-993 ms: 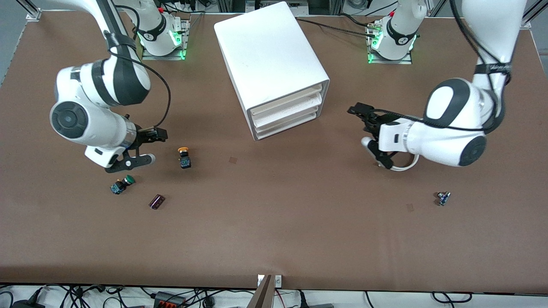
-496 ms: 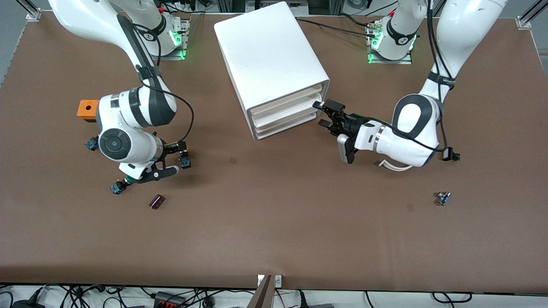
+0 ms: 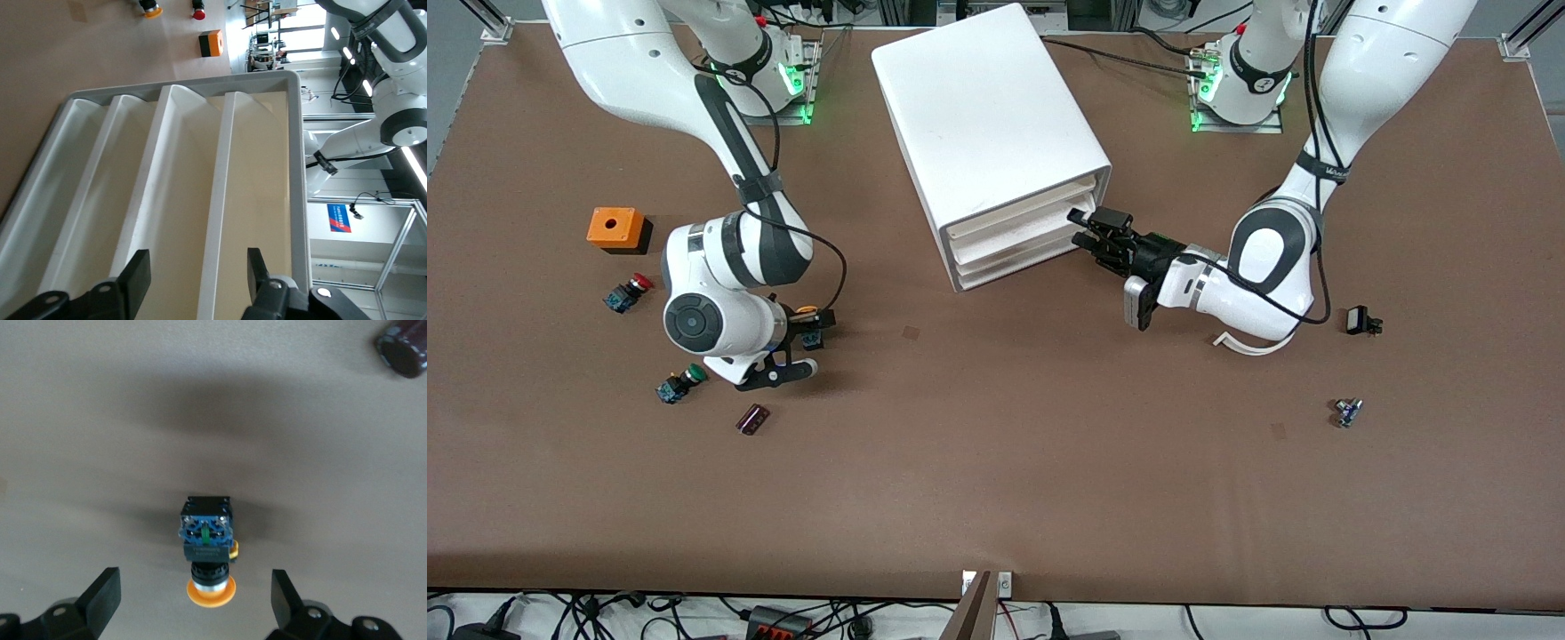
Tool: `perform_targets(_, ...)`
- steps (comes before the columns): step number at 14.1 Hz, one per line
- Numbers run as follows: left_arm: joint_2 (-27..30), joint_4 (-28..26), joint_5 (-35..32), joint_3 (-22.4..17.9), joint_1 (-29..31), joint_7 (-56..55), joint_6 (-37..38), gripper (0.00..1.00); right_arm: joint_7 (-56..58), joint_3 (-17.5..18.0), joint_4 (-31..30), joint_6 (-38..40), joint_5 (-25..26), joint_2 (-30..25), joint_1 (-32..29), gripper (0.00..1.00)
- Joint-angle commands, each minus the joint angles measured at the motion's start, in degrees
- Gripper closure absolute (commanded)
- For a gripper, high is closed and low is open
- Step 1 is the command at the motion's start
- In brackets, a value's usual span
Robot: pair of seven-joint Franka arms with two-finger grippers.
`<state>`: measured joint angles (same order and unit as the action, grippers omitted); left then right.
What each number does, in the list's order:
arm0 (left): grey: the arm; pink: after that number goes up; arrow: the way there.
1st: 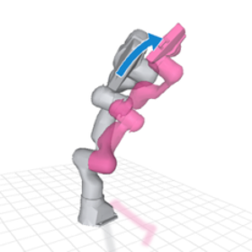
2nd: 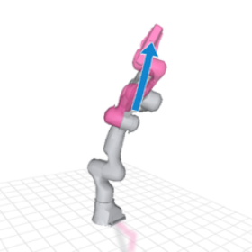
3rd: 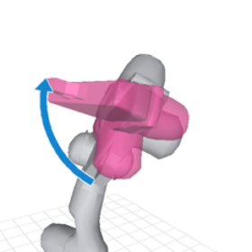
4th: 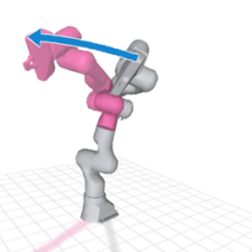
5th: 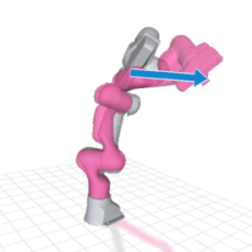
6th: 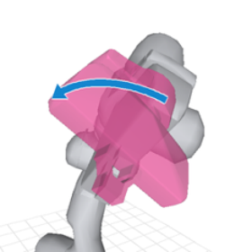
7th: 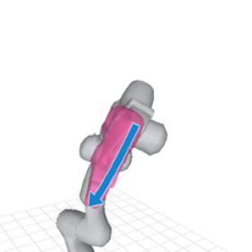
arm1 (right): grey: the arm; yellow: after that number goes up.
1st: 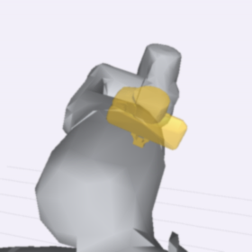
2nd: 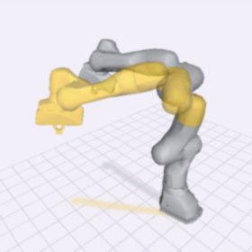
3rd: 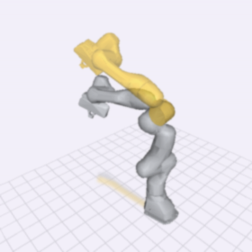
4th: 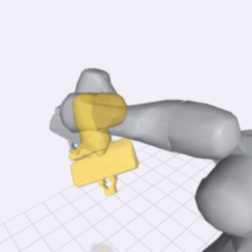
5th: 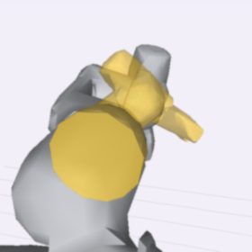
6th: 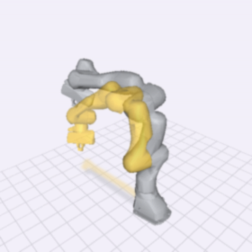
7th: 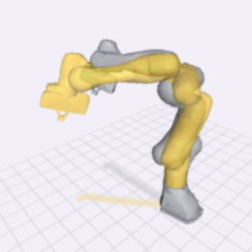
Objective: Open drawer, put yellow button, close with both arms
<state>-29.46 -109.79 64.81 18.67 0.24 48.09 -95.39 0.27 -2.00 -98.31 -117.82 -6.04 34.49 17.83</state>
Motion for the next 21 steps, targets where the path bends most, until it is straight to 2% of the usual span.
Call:
perform_targets(1,0.45,-3.75,4.44,1.89,0.72,3.14,0.47,0.36,-0.79,-0.28,0.31,-1.62,-0.73,1.01,0.72,0.00)
perform_targets(6,-0.43,-7.01,7.26,3.12,0.64,8.32,0.30,0.43,-0.80,-0.37,-0.21,-1.80,-0.73,3.04,0.45,0.00)
perform_targets(10,-2.36,-7.01,7.26,3.21,0.64,12.11,0.47,0.70,-0.88,-0.37,-1.00,-1.80,-0.73,3.30,0.63,0.00)
perform_targets(13,-2.45,-7.01,7.26,3.21,0.55,12.47,0.47,0.91,-0.80,-0.37,-1.27,-1.80,-0.82,3.65,0.01,0.15)
perform_targets(15,-2.45,-6.66,7.26,3.21,0.81,12.38,0.47,0.93,-0.80,-0.46,-1.18,-1.71,-0.82,3.57,0.01,0.33)
perform_targets(19,-2.45,-4.65,6.91,2.60,1.34,11.06,0.38,0.95,-0.80,-0.54,-0.83,-1.36,-0.82,3.31,0.01,0.87)
perform_targets(21,-3.15,-2.45,6.39,1.81,1.34,8.61,0.29,0.95,-0.36,-0.72,0.48,-0.92,-0.73,2.43,0.01,1.00)
